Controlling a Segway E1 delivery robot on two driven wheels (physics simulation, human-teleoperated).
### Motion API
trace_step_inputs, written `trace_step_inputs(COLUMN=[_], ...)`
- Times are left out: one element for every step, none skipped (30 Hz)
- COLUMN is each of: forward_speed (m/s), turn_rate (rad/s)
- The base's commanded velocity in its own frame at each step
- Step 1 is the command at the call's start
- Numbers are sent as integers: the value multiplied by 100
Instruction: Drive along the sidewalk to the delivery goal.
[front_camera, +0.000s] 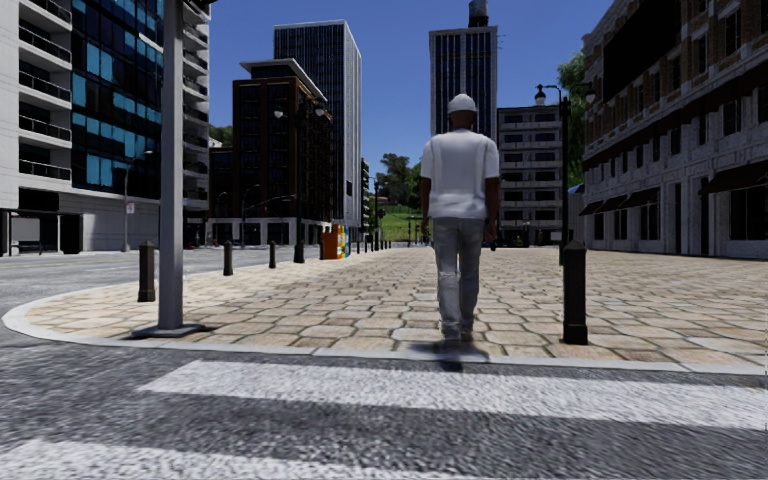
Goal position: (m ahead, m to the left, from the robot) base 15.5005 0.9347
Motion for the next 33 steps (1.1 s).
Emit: trace_step_inputs(forward_speed=[200, 200, 200, 200, 200, 200, 200, 200, 200, 200, 200, 200, 200, 200, 200, 200, 198, 190, 188, 188, 187, 187, 187, 183, 176, 162, 156, 156, 144, 144, 141, 140, 140], turn_rate=[8, 27, 33, 34, 34, 34, 34, 34, 31, 25, 23, 23, 23, 26, 30, 31, 32, 23, 16, 14, 18, 21, 21, 21, 0, 0, 0, 0, 0, 0, 0, 0, 0])
